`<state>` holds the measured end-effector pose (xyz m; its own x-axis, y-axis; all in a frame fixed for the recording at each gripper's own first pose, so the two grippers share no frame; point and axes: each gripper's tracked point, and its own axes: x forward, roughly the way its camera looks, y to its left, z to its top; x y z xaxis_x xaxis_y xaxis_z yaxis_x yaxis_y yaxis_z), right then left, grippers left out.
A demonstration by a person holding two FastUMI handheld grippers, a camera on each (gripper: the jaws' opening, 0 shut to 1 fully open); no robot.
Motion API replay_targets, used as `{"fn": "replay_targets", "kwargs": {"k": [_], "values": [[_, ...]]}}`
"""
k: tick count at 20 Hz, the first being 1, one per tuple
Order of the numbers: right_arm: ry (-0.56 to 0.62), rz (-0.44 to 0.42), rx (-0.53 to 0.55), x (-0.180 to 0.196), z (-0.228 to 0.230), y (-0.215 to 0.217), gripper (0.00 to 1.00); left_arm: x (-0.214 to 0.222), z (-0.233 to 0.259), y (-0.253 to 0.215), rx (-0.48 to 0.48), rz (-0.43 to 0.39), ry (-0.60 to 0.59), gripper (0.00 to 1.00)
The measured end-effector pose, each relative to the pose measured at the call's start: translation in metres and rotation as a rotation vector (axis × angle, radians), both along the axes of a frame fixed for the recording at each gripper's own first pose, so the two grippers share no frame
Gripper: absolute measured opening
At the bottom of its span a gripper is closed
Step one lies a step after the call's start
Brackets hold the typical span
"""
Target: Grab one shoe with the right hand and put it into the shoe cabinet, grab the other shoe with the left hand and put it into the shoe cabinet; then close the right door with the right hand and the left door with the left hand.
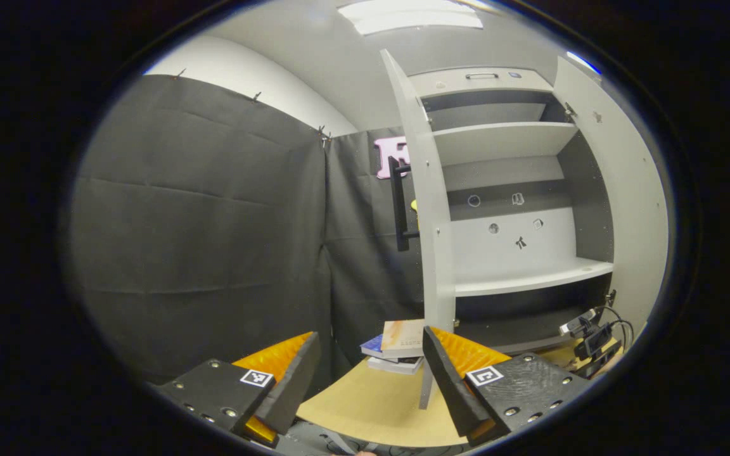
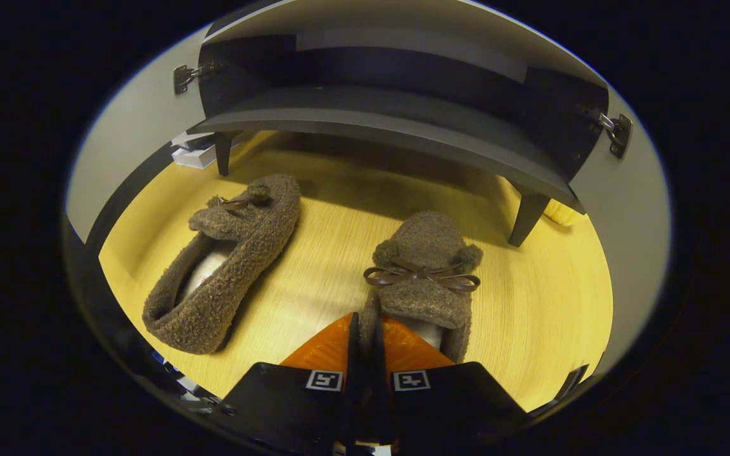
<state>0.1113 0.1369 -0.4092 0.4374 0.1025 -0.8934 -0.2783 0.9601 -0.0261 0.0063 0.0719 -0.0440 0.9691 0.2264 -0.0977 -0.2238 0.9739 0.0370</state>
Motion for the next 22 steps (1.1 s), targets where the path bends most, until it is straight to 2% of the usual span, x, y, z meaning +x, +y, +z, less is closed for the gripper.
{"fn": "replay_targets", "kwargs": {"k": [1,12,22], "values": [[0.013,-0.007,0.021,-0.005,0.004,0.001,0.02,-0.001,-0.001,-0.002,-0.003,-0.003,-0.002,0.94],[-0.098,-0.006,0.102,0.001,0.064,-0.014,0.02,-0.003,0.005,-0.033,-0.014,-0.087,-0.031,0.94],[-0.244,0.007,0.169,0.011,0.160,-0.012,0.02,0.005,0.015,-0.054,-0.032,-0.160,-0.072,0.94]]}}
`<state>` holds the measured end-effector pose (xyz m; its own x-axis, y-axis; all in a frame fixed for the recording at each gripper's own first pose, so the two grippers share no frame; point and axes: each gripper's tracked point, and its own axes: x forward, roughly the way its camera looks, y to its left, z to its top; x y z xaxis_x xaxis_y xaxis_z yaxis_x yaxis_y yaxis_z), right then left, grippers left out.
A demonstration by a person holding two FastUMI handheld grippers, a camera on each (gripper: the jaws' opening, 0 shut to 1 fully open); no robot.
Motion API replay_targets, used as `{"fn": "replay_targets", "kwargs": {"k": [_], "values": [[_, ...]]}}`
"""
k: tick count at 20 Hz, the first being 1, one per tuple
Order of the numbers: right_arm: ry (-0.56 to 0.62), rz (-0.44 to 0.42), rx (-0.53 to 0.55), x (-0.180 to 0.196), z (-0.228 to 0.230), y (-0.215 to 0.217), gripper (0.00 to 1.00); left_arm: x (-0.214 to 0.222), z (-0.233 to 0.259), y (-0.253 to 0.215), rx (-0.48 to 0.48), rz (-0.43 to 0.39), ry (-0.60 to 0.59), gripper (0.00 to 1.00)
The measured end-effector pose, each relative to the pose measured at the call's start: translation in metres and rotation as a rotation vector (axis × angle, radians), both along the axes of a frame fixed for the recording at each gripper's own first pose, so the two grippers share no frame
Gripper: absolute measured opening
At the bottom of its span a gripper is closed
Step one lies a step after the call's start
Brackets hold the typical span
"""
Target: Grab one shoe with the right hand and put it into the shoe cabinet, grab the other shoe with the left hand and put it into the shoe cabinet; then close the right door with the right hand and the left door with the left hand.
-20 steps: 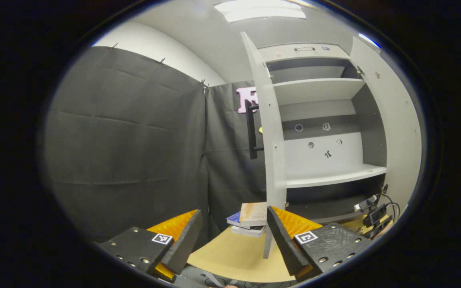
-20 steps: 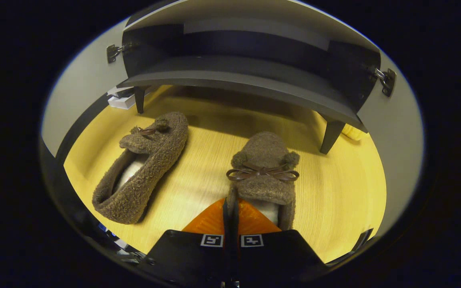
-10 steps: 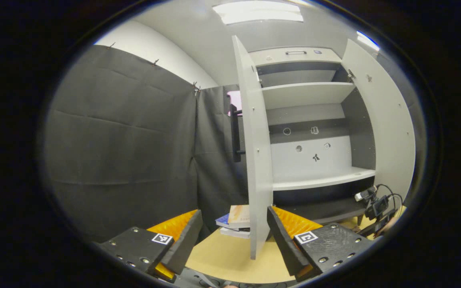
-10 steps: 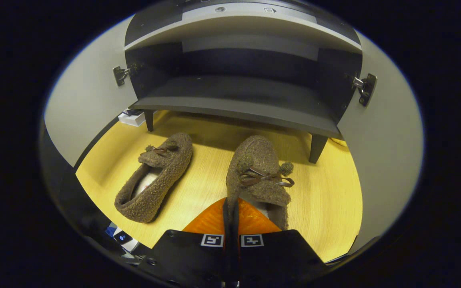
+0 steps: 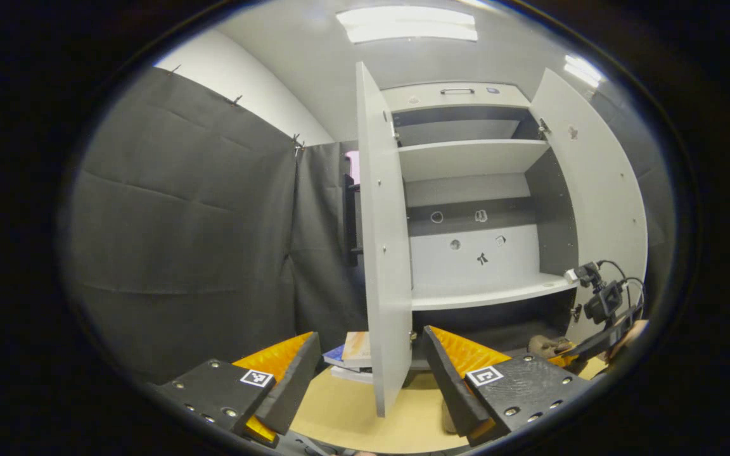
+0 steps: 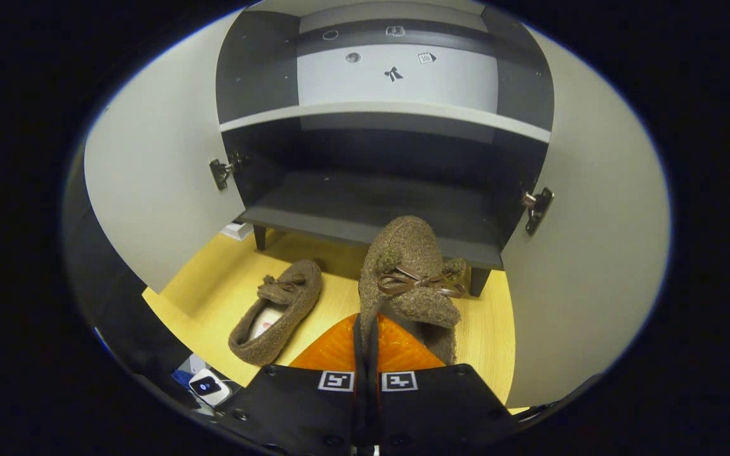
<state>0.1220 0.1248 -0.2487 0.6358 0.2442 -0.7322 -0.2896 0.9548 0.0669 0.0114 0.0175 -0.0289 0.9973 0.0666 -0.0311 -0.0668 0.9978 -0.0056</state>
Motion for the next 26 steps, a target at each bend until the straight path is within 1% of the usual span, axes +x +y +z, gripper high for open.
{"fn": "replay_targets", "kwargs": {"k": [1,2,5,11,12,13,14,16,18,22,26], "values": [[-0.015,-0.003,0.014,0.002,0.012,0.000,0.02,0.000,0.000,-0.001,0.001,-0.006,-0.003,0.94],[-0.027,-0.006,0.029,0.003,0.022,0.001,0.02,0.001,0.002,-0.003,0.000,-0.011,-0.007,1.00],[-0.071,-0.015,0.077,0.011,0.059,0.002,0.02,0.005,0.002,-0.005,-0.008,-0.021,-0.014,1.00],[-0.195,-0.017,0.142,0.041,0.131,0.008,0.02,0.012,0.004,-0.009,-0.019,-0.030,-0.023,1.00],[-0.214,-0.013,0.149,0.047,0.141,0.010,0.02,0.013,0.005,-0.009,-0.019,-0.028,-0.026,0.94],[-0.229,-0.009,0.157,0.054,0.151,0.011,0.02,0.014,0.005,-0.010,-0.019,-0.027,-0.027,0.94],[-0.243,-0.004,0.164,0.060,0.159,0.014,0.00,0.015,0.005,-0.010,-0.019,-0.025,-0.028,0.99],[-0.272,-0.001,0.178,0.072,0.175,0.014,0.02,0.016,0.004,-0.008,-0.020,-0.016,-0.025,0.97],[-0.304,-0.004,0.190,0.092,0.192,0.015,0.02,0.016,0.002,-0.006,-0.022,-0.005,-0.021,0.94],[-0.344,-0.028,0.217,0.140,0.219,0.019,0.02,0.015,-0.002,-0.001,-0.022,0.016,-0.008,0.94],[-0.359,-0.069,0.218,0.196,0.227,0.023,0.01,0.014,-0.009,0.002,-0.025,0.037,0.011,0.94]]}}
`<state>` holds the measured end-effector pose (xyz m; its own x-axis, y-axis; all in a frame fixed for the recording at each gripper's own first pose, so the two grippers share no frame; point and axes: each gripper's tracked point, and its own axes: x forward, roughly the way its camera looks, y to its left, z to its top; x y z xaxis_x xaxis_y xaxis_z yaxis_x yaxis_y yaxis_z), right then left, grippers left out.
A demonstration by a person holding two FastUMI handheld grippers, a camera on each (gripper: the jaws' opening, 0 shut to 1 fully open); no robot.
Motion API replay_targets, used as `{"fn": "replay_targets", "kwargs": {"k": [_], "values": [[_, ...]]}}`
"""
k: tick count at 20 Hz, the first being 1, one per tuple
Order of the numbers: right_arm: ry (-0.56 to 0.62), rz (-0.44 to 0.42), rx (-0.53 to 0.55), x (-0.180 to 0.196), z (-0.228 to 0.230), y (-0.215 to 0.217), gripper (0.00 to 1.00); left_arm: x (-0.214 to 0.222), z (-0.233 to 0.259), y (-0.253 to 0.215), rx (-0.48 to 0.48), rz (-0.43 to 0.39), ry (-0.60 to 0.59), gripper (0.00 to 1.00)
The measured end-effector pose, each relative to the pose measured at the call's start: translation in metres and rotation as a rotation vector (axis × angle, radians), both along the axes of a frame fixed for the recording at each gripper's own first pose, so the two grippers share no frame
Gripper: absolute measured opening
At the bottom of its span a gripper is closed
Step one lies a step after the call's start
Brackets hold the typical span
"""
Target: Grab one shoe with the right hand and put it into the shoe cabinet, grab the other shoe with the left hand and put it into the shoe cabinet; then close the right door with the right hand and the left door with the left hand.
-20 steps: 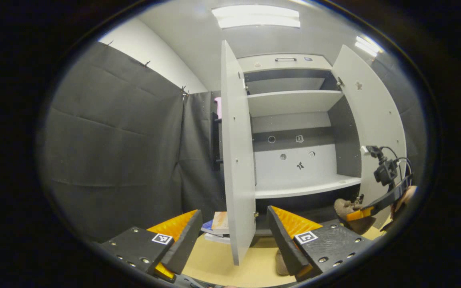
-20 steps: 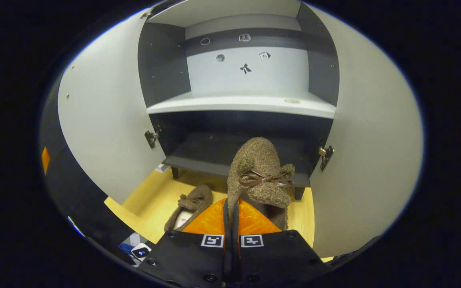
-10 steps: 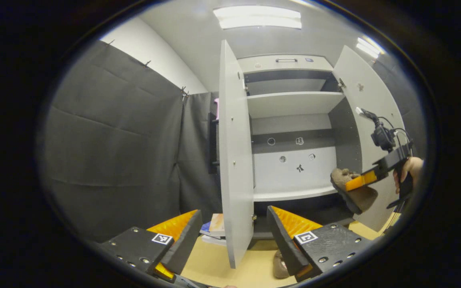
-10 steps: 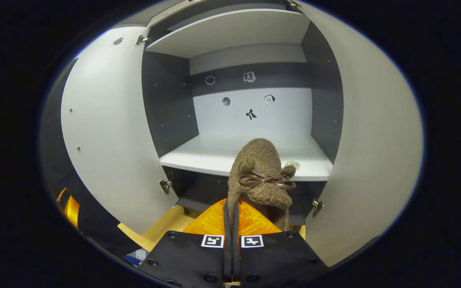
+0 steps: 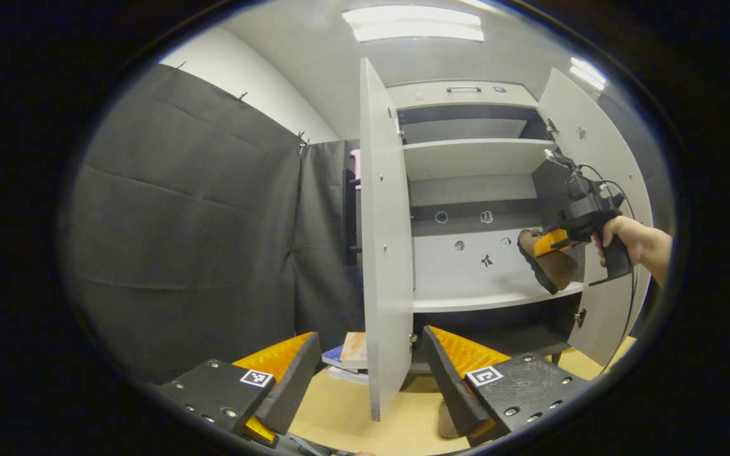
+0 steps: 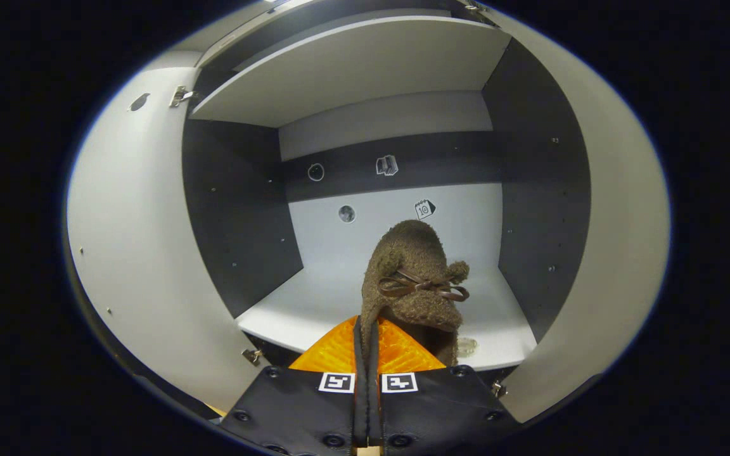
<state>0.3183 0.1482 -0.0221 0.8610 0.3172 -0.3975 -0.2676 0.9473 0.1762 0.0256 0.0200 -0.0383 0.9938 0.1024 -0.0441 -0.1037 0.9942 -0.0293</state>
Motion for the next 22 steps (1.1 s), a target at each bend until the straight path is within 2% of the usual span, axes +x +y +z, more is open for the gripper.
{"fn": "replay_targets", "kwargs": {"k": [5,10,11,12,13,14,16,17,18,22], "values": [[0.061,-0.057,-0.028,0.056,-0.023,0.003,0.01,-0.004,-0.003,0.007,0.014,0.028,0.016,0.94],[0.112,-0.091,-0.063,0.084,-0.051,0.005,0.00,-0.008,-0.008,0.014,0.022,0.049,0.038,0.94],[0.111,-0.094,-0.067,0.087,-0.052,0.006,0.03,-0.007,-0.009,0.013,0.015,0.046,0.043,0.94],[0.104,-0.099,-0.077,0.088,-0.053,0.005,0.06,-0.008,-0.012,0.012,0.008,0.041,0.051,1.00],[0.088,-0.099,-0.084,0.090,-0.052,0.004,0.12,-0.008,-0.014,0.011,0.007,0.037,0.057,0.94],[0.064,-0.096,-0.086,0.089,-0.047,0.004,0.14,-0.008,-0.015,0.010,0.010,0.033,0.061,0.94],[0.003,-0.087,-0.076,0.081,-0.033,0.007,0.57,-0.007,-0.019,0.007,0.017,0.020,0.071,0.94],[-0.030,-0.087,-0.081,0.075,-0.019,0.003,0.78,-0.006,-0.020,0.004,0.018,0.009,0.076,1.00],[-0.062,-0.090,-0.086,0.070,-0.018,0.001,0.99,-0.006,-0.022,0.000,0.018,-0.003,0.079,0.94],[-0.182,-0.083,-0.095,0.029,0.013,-0.005,0.98,-0.003,-0.027,-0.014,0.006,-0.059,0.086,0.94]]}}
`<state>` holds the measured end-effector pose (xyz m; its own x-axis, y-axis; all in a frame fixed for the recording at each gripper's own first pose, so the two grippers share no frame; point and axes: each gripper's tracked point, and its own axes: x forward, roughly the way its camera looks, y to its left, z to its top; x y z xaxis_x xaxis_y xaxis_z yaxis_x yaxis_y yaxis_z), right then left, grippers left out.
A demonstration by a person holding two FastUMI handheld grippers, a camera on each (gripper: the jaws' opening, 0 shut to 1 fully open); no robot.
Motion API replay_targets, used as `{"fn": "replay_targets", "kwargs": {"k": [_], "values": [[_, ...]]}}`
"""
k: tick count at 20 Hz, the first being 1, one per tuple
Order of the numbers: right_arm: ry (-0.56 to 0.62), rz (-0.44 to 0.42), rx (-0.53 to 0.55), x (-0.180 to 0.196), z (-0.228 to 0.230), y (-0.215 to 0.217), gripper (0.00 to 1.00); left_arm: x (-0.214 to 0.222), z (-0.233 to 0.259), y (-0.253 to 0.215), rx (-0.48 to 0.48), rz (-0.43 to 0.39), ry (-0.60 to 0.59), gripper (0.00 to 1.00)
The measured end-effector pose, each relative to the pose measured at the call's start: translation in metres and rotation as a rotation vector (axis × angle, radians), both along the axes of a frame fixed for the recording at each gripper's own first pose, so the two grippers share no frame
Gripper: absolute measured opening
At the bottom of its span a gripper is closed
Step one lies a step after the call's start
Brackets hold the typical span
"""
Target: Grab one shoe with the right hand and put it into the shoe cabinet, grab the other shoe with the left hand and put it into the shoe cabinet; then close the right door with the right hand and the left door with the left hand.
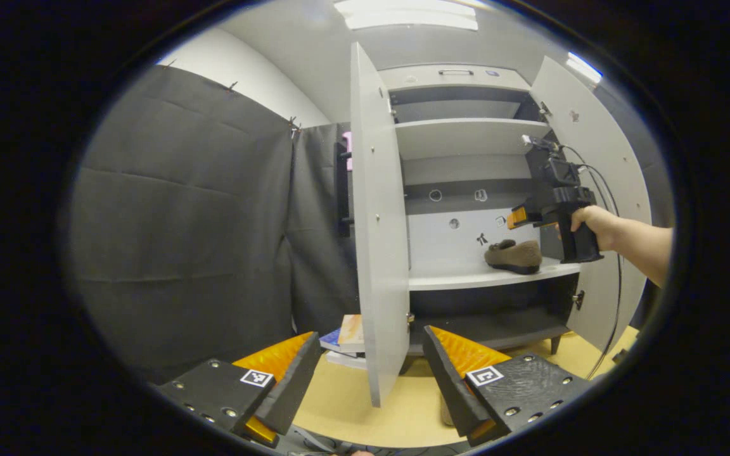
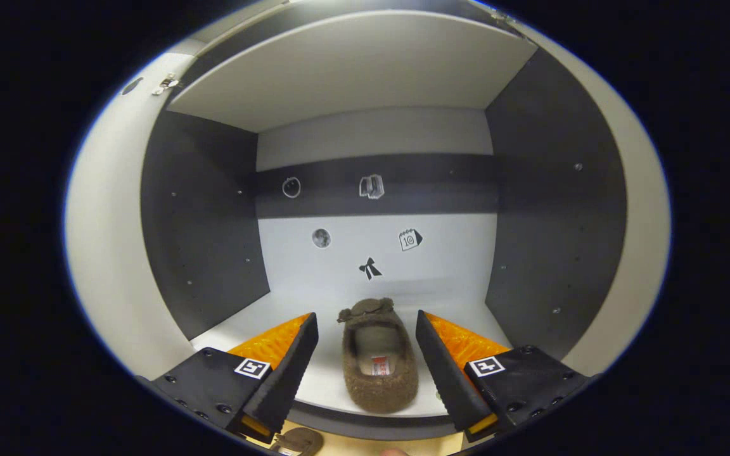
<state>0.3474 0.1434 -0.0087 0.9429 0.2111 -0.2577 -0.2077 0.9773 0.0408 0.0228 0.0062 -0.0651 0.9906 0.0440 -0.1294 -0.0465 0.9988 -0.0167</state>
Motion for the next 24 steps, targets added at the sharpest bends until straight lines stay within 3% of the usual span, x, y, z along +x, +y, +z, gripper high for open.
{"fn": "replay_targets", "kwargs": {"k": [2,3,4,8,10,11,12,13,16,17,19,24], "values": [[-0.044,0.008,-0.011,-0.025,0.012,-0.005,0.98,0.002,-0.003,-0.009,-0.008,-0.035,0.004,0.97],[-0.063,0.010,-0.019,-0.039,0.018,-0.008,0.93,0.003,-0.006,-0.014,-0.008,-0.054,0.009,0.94],[-0.084,0.012,-0.034,-0.051,0.024,-0.013,0.98,0.004,-0.008,-0.019,-0.007,-0.070,0.014,0.94],[-0.163,0.013,-0.080,-0.104,0.047,-0.032,1.00,0.008,-0.026,-0.041,-0.019,-0.149,0.047,1.00],[-0.187,0.006,-0.109,-0.132,0.052,-0.045,0.97,0.011,-0.037,-0.050,-0.014,-0.180,0.070,0.94],[-0.199,-0.004,-0.118,-0.147,0.054,-0.051,0.97,0.012,-0.041,-0.053,-0.013,-0.191,0.075,1.00],[-0.211,-0.007,-0.120,-0.161,0.056,-0.055,0.98,0.014,-0.046,-0.059,-0.015,-0.206,0.081,0.94],[-0.218,-0.008,-0.117,-0.175,0.056,-0.057,0.98,0.014,-0.054,-0.065,-0.016,-0.223,0.094,0.89],[-0.231,-0.013,-0.113,-0.212,0.056,-0.070,0.97,0.018,-0.080,-0.080,-0.006,-0.271,0.144,1.00],[-0.235,-0.023,-0.117,-0.223,0.056,-0.076,0.98,0.019,-0.090,-0.085,-0.010,-0.286,0.162,0.94],[-0.257,-0.039,-0.120,-0.239,0.059,-0.085,0.98,0.023,-0.109,-0.093,-0.021,-0.305,0.200,0.99],[-0.294,-0.063,-0.114,-0.279,0.065,-0.105,0.98,0.034,-0.163,-0.116,-0.020,-0.357,0.301,0.94]]}}
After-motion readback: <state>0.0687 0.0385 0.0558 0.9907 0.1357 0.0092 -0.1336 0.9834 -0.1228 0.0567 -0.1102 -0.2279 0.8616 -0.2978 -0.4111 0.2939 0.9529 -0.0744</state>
